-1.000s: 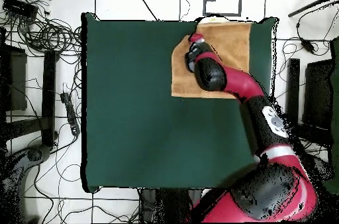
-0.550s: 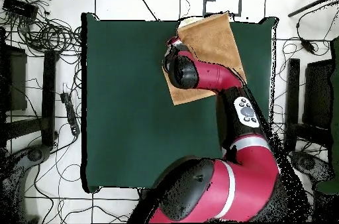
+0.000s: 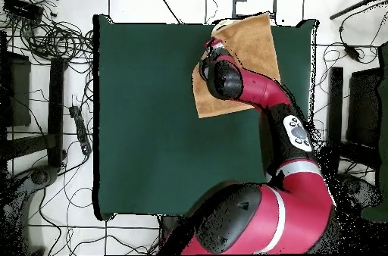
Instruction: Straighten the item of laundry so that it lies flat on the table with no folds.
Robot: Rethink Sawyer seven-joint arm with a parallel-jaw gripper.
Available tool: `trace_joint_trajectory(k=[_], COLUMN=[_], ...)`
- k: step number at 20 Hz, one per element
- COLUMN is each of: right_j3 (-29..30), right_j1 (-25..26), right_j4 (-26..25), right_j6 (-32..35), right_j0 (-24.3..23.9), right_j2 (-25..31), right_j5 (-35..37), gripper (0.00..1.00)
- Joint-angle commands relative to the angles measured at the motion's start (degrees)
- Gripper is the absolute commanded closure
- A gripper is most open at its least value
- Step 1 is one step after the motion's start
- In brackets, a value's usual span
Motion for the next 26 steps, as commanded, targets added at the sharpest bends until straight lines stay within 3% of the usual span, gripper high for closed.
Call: trace_joint_trajectory(k=[1,5,13,18,26], right_j3=[6.05,7.16,13.3,13.3,12.06], right_j1=[3.09,1.85,-2.68,-6.58,-6.2], right_j4=[3.04,4.06,2.53,4.27,3.45], right_j6=[7.07,6.15,3.6,4.81,2.71], right_j0=[2.44,2.26,-4.56,-2.54,-3.79], right_j2=[-8.0,-7.75,5.79,4.89,8.68], right_j5=[9.94,8.6,-0.64,2.18,1.1], gripper=[0.0,0.0,0.0,0.0,0.0])
